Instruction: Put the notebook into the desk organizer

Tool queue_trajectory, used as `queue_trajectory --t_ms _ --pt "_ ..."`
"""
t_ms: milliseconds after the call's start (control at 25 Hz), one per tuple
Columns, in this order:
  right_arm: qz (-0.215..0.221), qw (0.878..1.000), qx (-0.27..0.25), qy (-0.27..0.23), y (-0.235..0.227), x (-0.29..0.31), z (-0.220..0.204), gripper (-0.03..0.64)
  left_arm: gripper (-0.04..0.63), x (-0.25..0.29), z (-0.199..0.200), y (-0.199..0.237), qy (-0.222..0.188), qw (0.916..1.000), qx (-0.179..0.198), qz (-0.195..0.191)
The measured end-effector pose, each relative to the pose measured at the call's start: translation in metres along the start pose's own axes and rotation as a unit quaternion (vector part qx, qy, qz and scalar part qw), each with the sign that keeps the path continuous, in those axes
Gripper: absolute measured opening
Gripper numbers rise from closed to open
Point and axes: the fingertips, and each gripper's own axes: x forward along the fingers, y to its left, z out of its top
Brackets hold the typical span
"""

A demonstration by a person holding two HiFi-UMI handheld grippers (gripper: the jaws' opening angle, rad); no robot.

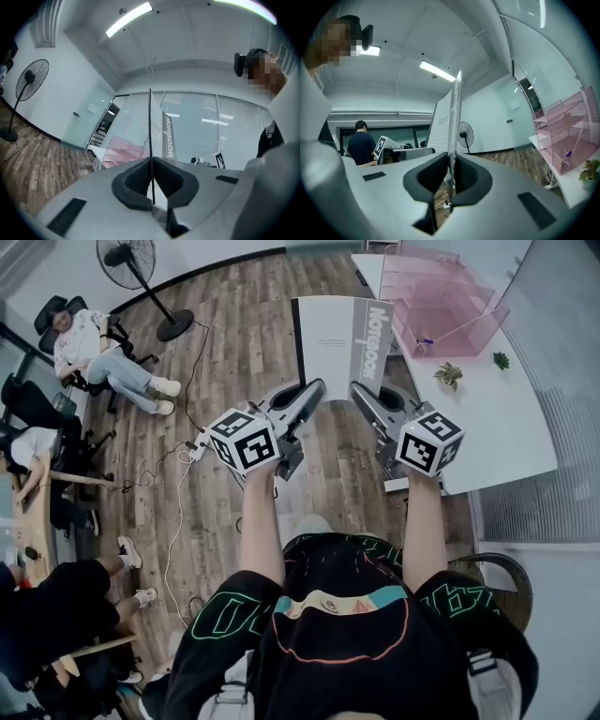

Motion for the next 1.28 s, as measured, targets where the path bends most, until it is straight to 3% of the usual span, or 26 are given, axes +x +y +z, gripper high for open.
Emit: queue_trajectory --t_ms 320,520,680,1280 --pt "0.007 1.0 -0.009 0.006 -0.013 0.009 0.003 0.037 0.006 0.006 0.004 0.007 -0.003 1.0 0.006 0.001" --pt "-0.004 0.999 -0.028 0.027 -0.034 0.037 -0.012 0.037 0.006 0.015 -0.003 0.048 0.004 0.9999 -0.008 0.011" --pt "-0.024 0.999 -0.021 0.037 -0.072 0.059 -0.016 0.044 0.006 0.041 -0.005 0.082 0.013 0.9997 -0.021 -0.008" --pt "-0.057 0.992 0.017 0.108 -0.187 0.234 -0.058 0.044 0.006 0.081 0.004 0.297 0.051 0.993 -0.106 0.009"
